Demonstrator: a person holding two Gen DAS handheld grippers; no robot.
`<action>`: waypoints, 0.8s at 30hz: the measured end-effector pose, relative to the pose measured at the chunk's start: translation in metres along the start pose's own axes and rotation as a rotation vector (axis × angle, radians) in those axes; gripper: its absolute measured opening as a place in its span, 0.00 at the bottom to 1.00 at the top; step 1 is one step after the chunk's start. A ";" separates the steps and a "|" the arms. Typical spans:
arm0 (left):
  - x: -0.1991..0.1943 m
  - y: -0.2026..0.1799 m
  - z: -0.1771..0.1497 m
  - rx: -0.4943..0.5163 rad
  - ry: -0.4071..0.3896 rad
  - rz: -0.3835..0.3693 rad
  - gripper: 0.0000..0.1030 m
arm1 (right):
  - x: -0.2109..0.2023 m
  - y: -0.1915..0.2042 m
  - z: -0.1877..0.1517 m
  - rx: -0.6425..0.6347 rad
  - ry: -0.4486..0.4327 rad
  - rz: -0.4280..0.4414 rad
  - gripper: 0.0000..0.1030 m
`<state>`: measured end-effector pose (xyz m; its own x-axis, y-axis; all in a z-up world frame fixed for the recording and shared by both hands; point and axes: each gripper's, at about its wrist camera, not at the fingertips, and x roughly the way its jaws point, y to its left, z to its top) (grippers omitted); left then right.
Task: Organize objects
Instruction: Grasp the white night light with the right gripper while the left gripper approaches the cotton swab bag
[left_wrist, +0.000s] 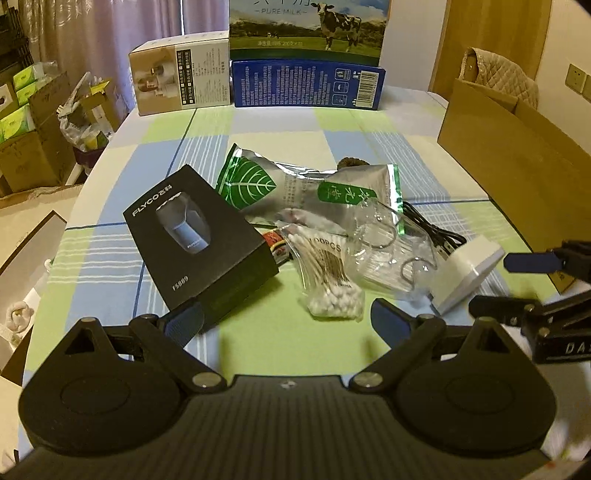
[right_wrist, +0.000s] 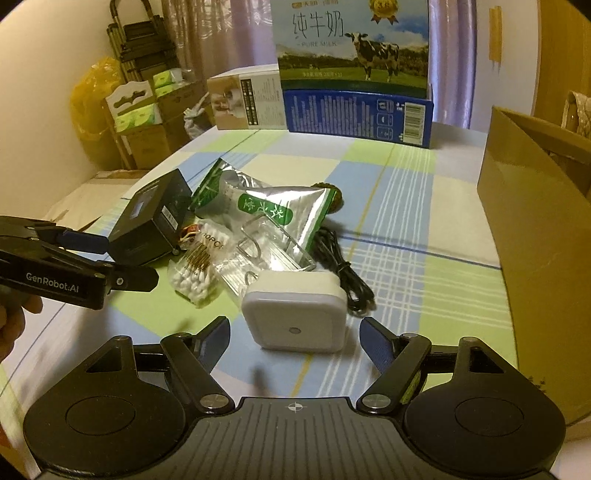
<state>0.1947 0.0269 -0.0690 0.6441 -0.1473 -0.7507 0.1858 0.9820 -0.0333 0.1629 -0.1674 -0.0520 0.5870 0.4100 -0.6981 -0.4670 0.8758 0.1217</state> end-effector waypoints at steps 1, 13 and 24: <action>0.001 0.001 0.001 -0.001 0.001 0.000 0.92 | 0.002 0.001 0.000 0.003 -0.001 -0.004 0.72; 0.005 -0.001 -0.001 -0.003 0.014 -0.030 0.92 | 0.014 0.001 0.002 0.007 -0.021 -0.026 0.72; 0.015 -0.014 0.000 0.027 0.014 -0.060 0.83 | 0.006 -0.009 0.010 0.056 -0.012 -0.040 0.60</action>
<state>0.2015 0.0110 -0.0801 0.6208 -0.2039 -0.7570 0.2440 0.9679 -0.0605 0.1778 -0.1702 -0.0502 0.6125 0.3774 -0.6946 -0.4056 0.9042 0.1336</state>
